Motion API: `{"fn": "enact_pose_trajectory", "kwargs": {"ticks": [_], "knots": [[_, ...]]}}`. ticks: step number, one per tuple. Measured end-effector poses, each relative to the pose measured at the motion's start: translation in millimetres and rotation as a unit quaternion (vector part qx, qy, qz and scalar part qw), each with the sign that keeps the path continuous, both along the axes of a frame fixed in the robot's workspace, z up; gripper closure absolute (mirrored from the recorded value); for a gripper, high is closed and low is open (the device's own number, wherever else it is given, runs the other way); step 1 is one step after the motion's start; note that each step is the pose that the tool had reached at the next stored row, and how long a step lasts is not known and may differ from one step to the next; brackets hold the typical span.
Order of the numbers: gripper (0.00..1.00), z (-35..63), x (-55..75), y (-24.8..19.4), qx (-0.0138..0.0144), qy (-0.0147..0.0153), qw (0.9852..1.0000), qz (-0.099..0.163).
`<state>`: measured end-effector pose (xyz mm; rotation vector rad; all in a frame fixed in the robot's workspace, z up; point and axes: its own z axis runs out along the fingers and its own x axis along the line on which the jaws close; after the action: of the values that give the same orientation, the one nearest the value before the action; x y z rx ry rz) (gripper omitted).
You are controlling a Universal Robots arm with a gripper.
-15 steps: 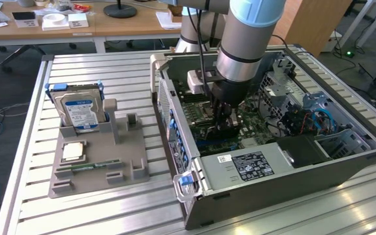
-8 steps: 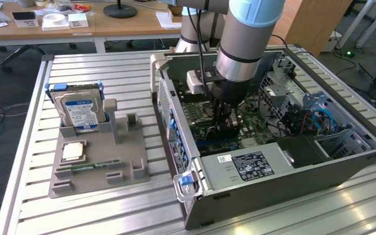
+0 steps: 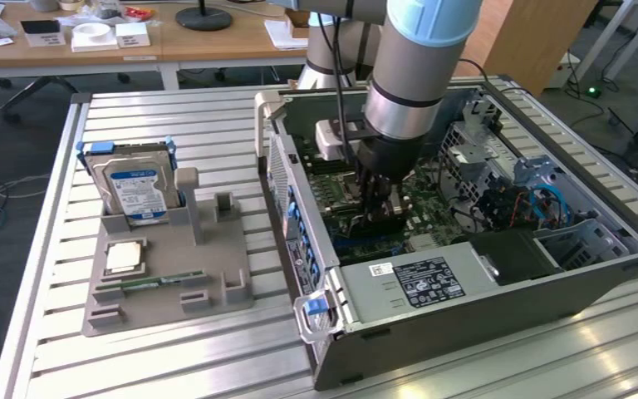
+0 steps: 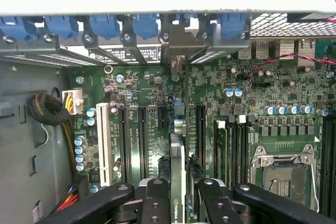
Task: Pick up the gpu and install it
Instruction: 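Insert the gpu into the slot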
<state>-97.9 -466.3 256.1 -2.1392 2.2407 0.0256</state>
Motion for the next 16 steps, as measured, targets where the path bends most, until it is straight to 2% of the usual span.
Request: {"fn": "enact_pose_trajectory", "kwargs": {"ticks": [16], "knots": [[0.75, -0.2, -0.6, 0.0, -0.0001, 0.0001, 1.0000, 0.000]]}}
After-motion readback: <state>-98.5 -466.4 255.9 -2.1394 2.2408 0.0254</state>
